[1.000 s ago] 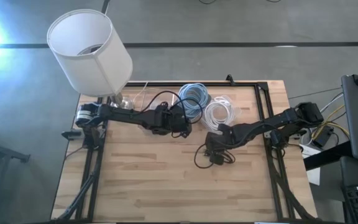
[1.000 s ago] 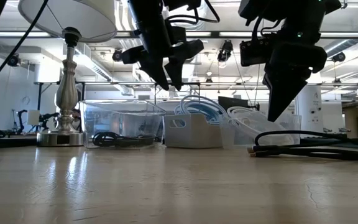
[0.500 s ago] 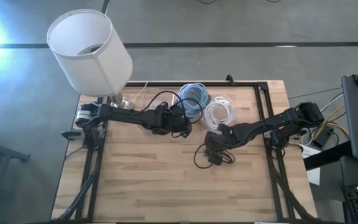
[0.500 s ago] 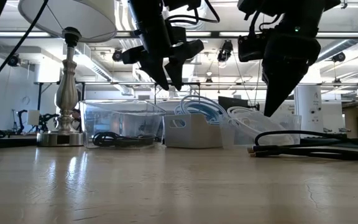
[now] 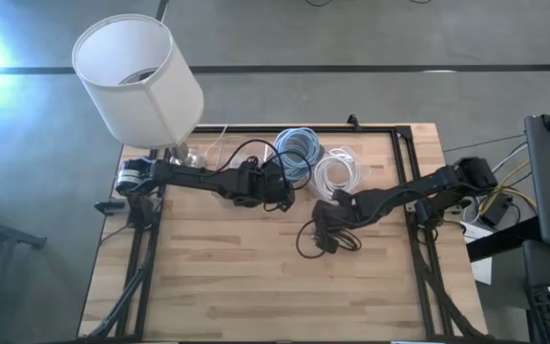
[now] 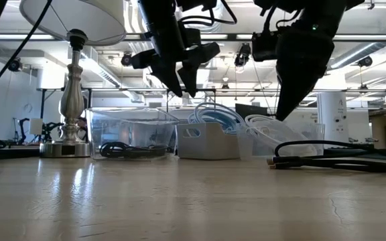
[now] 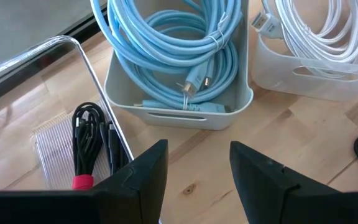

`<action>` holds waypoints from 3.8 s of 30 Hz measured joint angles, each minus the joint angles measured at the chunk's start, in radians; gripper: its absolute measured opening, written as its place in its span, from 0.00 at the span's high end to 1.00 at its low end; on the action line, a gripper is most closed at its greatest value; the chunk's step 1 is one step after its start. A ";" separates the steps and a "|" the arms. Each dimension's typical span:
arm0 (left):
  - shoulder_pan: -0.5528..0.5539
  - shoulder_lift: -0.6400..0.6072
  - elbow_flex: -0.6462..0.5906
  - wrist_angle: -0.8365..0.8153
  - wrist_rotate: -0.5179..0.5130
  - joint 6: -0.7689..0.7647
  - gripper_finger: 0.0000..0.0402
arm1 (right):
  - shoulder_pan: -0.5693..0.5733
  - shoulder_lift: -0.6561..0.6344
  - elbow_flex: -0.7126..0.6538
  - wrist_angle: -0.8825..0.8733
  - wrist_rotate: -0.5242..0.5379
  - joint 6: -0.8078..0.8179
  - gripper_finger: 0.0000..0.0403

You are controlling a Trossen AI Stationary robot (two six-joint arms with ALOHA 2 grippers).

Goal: Sort HDMI cables
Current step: Put the black HDMI cable into the left transparent bin

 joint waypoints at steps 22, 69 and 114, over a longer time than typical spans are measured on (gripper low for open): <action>0.000 0.000 0.000 0.001 0.000 0.000 0.56 | 0.016 0.013 -0.017 -0.043 -0.116 0.215 0.70; 0.000 0.000 0.000 0.009 0.000 0.000 0.56 | 0.027 0.019 -0.249 -0.101 -0.210 0.287 0.96; -0.295 -0.401 -0.283 -0.441 -0.514 -0.266 0.56 | 0.131 0.006 0.006 -0.084 0.084 0.182 0.97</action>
